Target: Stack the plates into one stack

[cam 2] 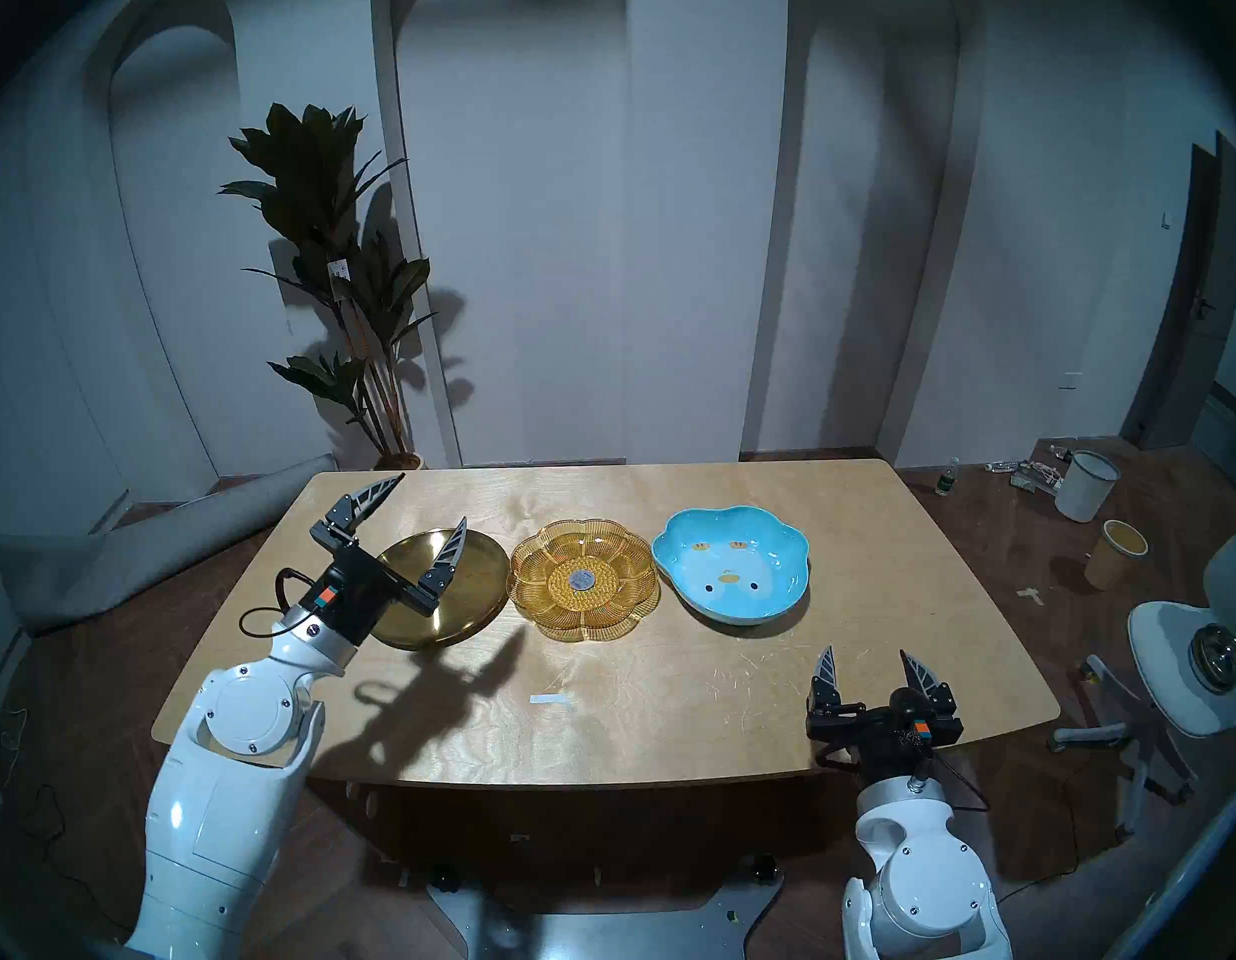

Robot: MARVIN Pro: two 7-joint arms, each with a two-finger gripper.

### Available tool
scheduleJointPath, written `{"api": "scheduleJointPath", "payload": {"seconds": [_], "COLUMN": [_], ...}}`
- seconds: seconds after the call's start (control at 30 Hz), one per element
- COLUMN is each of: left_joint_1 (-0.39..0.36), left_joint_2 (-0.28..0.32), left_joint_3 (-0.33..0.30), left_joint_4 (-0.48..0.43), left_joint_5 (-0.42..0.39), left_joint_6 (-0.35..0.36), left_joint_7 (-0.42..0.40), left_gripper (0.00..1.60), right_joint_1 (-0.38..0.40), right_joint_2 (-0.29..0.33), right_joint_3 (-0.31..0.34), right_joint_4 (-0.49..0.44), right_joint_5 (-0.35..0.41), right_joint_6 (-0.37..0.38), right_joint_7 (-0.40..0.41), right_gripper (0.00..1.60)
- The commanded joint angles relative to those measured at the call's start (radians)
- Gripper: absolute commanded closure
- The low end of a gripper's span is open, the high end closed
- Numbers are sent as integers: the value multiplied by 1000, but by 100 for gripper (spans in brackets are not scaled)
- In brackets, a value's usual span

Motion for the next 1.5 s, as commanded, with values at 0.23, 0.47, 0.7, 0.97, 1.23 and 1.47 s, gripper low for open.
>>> {"api": "scheduleJointPath", "payload": {"seconds": [0.23,0.47,0.7,0.97,1.23,1.47], "left_joint_1": [-179,-197,-248,-318,-394,-414], "left_joint_2": [103,153,207,231,234,242], "left_joint_3": [28,66,84,105,164,212], "left_joint_4": [137,123,122,123,133,137], "left_joint_5": [20,119,230,390,581,701], "left_joint_6": [-227,-350,-450,-480,-480,-480], "left_joint_7": [-78,-118,-169,-208,-236,-240], "left_gripper": [0,0,0,0,0,0], "right_joint_1": [-3,-2,0,3,6,8], "right_joint_2": [-1,-2,-3,-5,-7,-9], "right_joint_3": [2,5,7,10,14,17], "right_joint_4": [-29,-25,-21,-18,-15,-13], "right_joint_5": [3,6,9,12,15,17], "right_joint_6": [-25,-23,-21,-21,-20,-20], "right_joint_7": [9,15,20,27,36,40], "right_gripper": [0,0,0,0,0,0]}}
